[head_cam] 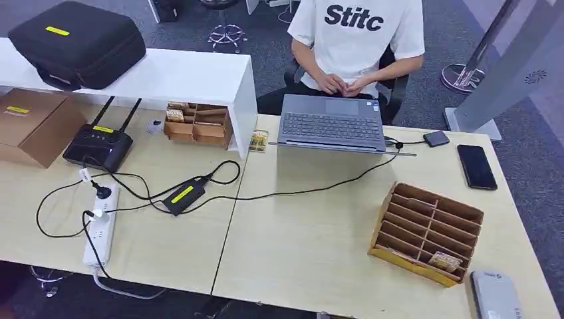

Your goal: Pass the card to the sensor for recognition and then transmit it.

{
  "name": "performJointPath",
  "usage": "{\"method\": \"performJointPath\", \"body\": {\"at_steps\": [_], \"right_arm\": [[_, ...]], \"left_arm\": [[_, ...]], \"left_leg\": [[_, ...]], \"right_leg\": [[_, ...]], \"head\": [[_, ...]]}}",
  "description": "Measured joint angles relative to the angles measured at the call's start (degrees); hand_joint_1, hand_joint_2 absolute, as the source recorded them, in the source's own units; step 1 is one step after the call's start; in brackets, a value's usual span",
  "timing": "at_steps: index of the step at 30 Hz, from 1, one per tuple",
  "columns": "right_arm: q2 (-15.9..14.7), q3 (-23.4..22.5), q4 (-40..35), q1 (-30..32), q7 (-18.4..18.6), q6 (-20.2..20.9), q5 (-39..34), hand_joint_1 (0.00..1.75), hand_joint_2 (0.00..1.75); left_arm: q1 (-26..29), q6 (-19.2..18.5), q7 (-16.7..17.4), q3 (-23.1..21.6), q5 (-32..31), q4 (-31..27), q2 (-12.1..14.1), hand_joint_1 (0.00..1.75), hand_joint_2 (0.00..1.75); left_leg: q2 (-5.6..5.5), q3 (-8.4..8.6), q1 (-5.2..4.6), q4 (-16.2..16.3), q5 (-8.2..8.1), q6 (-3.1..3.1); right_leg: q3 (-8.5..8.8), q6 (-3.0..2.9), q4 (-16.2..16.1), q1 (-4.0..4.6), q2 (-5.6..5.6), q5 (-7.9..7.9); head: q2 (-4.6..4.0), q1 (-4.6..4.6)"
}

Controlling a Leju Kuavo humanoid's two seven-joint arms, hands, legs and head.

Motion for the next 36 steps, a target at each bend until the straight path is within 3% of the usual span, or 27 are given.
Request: {"method": "performJointPath", "body": {"at_steps": [4,6,9,11,13,15,19,25,29,32,36], "right_arm": [[2.49,-1.9,-6.39,1.22,2.98,0.98,0.66,0.0,0.0],[5.34,-3.52,-12.58,2.02,6.17,2.21,1.86,0.0,0.0],[11.68,-6.93,-27.26,3.32,11.47,5.66,2.86,0.0,0.0],[14.32,-7.6,-36.89,6.38,13.24,3.97,-2.03,0.0,0.0],[16.47,-3.1,-48.4,13.44,11.89,-5.39,-11.76,0.0,0.0],[17.75,1.06,-55.59,18.24,10.73,-10.17,-14.93,0.0,0.0],[19.8,6.1,-63.78,22.46,8.54,-10.8,-16.57,0.0,0.0],[20.76,8.55,-68.85,25.14,7.1,-9.66,-18.85,0.0,0.0],[20.94,12.07,-75.47,30.26,2.18,-10.78,-23.57,0.0,0.0],[21.07,13.64,-79.53,32.55,-0.31,-10.89,-21.11,0.0,0.0],[21.35,21.43,-76.34,33.25,-15.21,-10.91,-22.19,0.0,0.0]], "left_arm": [[-0.07,-0.39,0.17,-1.11,-0.37,0.02,-0.65,0.0,1.75],[-0.05,-0.44,0.24,-1.68,-0.57,0.02,-0.76,0.0,1.75],[0.18,0.44,-0.9,-2.69,-0.59,0.02,-0.79,0.0,1.75],[0.36,1.18,-2.39,-3.13,-0.11,0.02,-0.79,0.0,1.75],[0.62,1.66,-3.26,-3.67,0.5,0.02,-0.74,0.0,1.75],[0.92,1.75,-3.52,-4.13,0.7,0.02,-0.55,0.0,1.75],[0.64,1.73,-3.63,-4.59,0.85,0.02,-0.57,0.0,1.75],[0.74,1.9,-3.65,-4.96,1.25,0.02,-0.52,0.0,1.75],[0.75,2.49,-3.61,-5.0,2.82,0.02,-0.41,0.0,1.75],[0.74,2.97,-2.95,-5.0,4.33,0.02,-0.37,0.0,1.75],[0.53,3.46,-1.99,-5.0,5.14,0.02,-0.83,0.0,1.75]], "left_leg": [[0.02,0.02,0.0,0.0,0.0,0.0],[0.01,0.02,0.0,0.0,0.0,0.0],[0.01,0.04,0.01,-0.01,0.0,-0.01],[-0.12,0.06,-0.01,0.0,-0.01,0.0],[-0.71,0.05,-0.01,-0.02,-0.03,0.02],[-0.45,0.07,0.03,-0.03,-0.16,-0.14],[0.14,0.34,0.01,-0.06,-0.39,-0.09],[0.11,0.36,-0.01,-0.03,-0.38,-0.08],[0.06,0.35,-0.02,-0.02,-0.39,-0.07],[0.11,0.32,0.06,-0.06,-0.4,-0.08],[0.13,0.38,0.02,-0.06,-0.4,-0.08]], "right_leg": [[0.0,0.0,0.01,0.0,0.02,0.0],[-0.01,0.0,0.02,0.0,0.0,-0.01],[-0.02,-0.04,0.05,0.0,0.01,-0.05],[0.03,-0.01,0.04,-0.01,-0.15,-0.18],[0.32,0.03,0.07,-0.01,-0.7,-0.43],[0.22,-0.08,0.07,0.02,-0.37,-0.38],[0.28,-0.06,0.03,-0.01,0.12,-0.4],[0.31,-0.04,0.02,-0.03,0.09,-0.38],[0.3,-0.02,0.03,-0.04,0.06,-0.4],[0.31,-0.04,0.03,0.04,0.1,-0.43],[0.29,-0.04,0.03,0.01,0.12,-0.43]], "head": [[0.0,0.0],[0.0,0.0],[0.0,-0.02],[0.0,0.0],[0.0,0.02],[0.0,0.02],[0.0,0.02],[0.0,0.0],[0.0,0.0],[0.0,-0.02],[0.0,0.0]]}}
